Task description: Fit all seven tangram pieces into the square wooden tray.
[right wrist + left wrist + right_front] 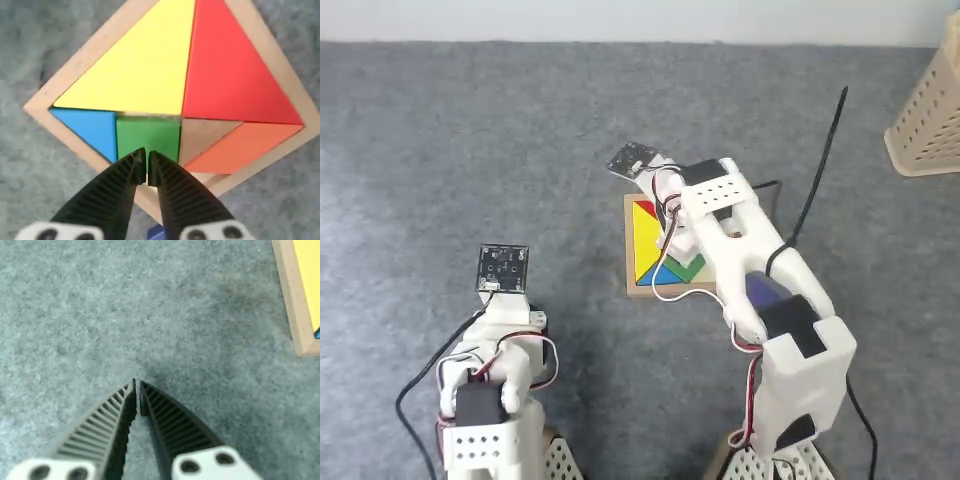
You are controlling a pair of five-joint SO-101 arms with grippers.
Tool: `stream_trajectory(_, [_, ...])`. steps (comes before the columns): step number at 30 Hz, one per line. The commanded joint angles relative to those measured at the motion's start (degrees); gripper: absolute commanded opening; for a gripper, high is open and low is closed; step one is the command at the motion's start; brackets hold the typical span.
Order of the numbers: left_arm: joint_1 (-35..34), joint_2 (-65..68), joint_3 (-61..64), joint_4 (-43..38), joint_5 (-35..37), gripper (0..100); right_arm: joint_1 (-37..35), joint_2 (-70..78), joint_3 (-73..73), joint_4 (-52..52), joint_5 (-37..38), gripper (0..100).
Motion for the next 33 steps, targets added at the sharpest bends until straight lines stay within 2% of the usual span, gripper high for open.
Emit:
stream_trajectory(1, [-0.09,-0.97,-0.66,0.26,0.53,1,-0.4,1.63,-0.35,-2.77,-0.7,0.6])
stream_trajectory(16, [-0.09,-0.97,-0.66,0.26,0.53,1,-0.66,4.35,-3.25,-6.02,-0.7,0.6])
stream_trajectory(22, [-0.09,-0.97,-0.66,0.26,0.53,1,-0.66,-3.03,-4.13,-4.0,-3.78,0.6])
stream_trajectory(28, [-0.09,-0.97,-0.66,0.26,0.53,1,0.22,-17.89,-3.87,5.67,-9.14,0.6])
stream_trajectory(33, [-0.09,-0.97,-0.66,0.26,0.53,1,6.02,-25.01,-1.93,14.9,-16.18,0.6])
